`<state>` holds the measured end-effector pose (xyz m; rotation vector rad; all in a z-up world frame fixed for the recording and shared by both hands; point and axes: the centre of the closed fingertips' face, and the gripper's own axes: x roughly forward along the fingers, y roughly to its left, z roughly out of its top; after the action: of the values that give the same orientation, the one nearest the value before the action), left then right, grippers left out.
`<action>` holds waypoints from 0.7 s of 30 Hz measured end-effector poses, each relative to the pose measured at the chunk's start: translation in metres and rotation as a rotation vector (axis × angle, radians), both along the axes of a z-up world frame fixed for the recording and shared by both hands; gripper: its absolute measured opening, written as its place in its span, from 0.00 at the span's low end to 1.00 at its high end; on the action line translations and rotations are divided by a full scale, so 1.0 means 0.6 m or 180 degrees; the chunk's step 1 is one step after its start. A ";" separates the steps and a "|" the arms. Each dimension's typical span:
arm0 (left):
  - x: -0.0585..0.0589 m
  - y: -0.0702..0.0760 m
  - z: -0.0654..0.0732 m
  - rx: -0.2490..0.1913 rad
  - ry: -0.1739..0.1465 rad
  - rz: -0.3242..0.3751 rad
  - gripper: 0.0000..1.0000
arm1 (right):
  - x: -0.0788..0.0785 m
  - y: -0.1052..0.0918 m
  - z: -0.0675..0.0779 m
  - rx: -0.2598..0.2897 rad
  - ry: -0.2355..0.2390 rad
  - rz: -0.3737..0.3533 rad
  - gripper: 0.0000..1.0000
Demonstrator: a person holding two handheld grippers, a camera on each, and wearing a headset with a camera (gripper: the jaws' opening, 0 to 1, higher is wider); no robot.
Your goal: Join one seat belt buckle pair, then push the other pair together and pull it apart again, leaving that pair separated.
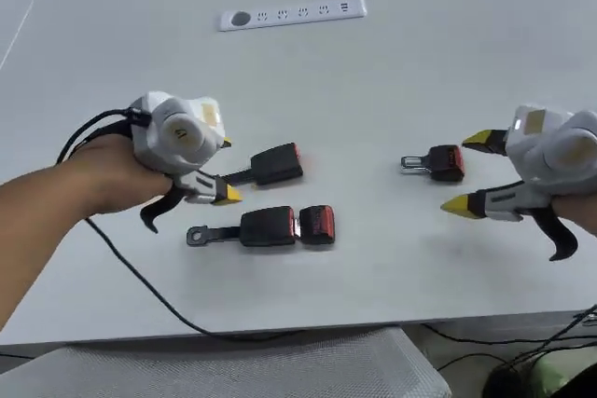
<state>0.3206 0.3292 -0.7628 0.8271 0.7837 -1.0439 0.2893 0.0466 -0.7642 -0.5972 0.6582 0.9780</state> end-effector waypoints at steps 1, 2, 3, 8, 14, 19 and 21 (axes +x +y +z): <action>-0.011 0.012 0.003 -0.0009 -0.0041 0.0060 0.61 | -0.004 0.001 0.002 0.0027 -0.0007 -0.0012 0.57; -0.020 0.021 0.005 -0.0019 -0.0061 0.0071 0.64 | -0.010 0.002 0.006 0.0067 -0.0005 -0.0042 0.57; -0.034 0.032 0.009 -0.0054 -0.0073 0.0125 0.65 | -0.012 0.002 0.007 0.0078 -0.0005 -0.0056 0.58; -0.084 0.066 0.020 -0.0187 -0.0051 0.0401 0.74 | -0.034 0.006 0.023 0.0220 -0.0073 -0.0174 0.73; -0.111 0.099 0.039 -0.0420 -0.0157 0.0824 0.87 | -0.057 0.000 0.034 0.0315 -0.0077 -0.0346 0.89; -0.121 0.128 0.048 -0.0606 -0.0205 0.1140 0.96 | -0.064 -0.009 0.044 0.0353 -0.0091 -0.0466 0.99; -0.125 0.135 0.049 -0.0677 -0.0213 0.1209 1.00 | -0.066 -0.010 0.047 0.0358 -0.0085 -0.0496 1.00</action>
<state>0.2457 0.4099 -0.7333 0.5035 0.7240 -0.7406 0.2499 0.0404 -0.7362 -0.4523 0.6122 0.8540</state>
